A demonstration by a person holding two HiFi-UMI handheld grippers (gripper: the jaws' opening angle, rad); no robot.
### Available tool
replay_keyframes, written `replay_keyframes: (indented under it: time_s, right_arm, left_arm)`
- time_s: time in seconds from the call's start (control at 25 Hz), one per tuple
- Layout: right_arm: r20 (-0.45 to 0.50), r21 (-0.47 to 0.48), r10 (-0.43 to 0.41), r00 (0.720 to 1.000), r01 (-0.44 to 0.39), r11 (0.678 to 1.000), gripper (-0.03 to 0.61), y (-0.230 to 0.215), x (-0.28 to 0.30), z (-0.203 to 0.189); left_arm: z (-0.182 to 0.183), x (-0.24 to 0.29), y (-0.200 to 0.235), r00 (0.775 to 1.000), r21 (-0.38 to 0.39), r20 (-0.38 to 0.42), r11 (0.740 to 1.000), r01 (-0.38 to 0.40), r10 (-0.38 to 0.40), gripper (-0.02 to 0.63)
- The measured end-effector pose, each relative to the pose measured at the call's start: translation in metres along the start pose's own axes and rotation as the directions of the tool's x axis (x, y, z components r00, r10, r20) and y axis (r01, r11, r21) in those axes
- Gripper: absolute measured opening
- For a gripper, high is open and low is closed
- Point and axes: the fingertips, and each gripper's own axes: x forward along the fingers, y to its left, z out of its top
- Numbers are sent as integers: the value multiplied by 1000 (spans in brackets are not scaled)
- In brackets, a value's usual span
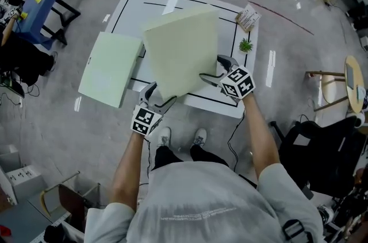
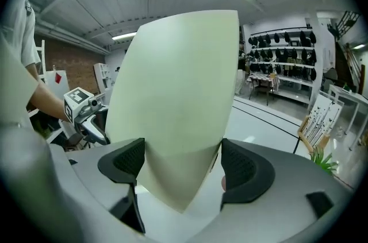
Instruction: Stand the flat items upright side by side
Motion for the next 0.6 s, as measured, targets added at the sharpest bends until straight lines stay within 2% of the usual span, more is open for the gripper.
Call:
replay_keyframes:
  time_s: [0.08, 0.24, 0.4, 0.48, 0.6]
  right_arm:
    - [-3, -25, 4, 1000, -4, 1000, 408, -1, 3, 2]
    - [-24, -126, 10, 1000, -13, 992, 408, -6, 8, 6]
    - [-37, -187, 30, 999, -36, 982, 409, -6, 19, 9]
    - [-37, -208, 43, 998, -50, 977, 410, -5, 25, 13]
    - [-26, -240, 54, 998, -59, 969, 408, -6, 28, 16]
  left_arm:
    - [-4, 2, 0, 1000, 11, -12, 1000, -17, 17, 376]
    - [-22, 7, -6, 997, 89, -55, 995, -45, 50, 376]
    - [-38, 7, -8, 993, 97, -91, 993, -63, 72, 376]
    - [-40, 6, -4, 990, 103, -96, 991, -91, 101, 376]
    - [-40, 6, -3, 983, 159, -96, 978, -138, 155, 376]
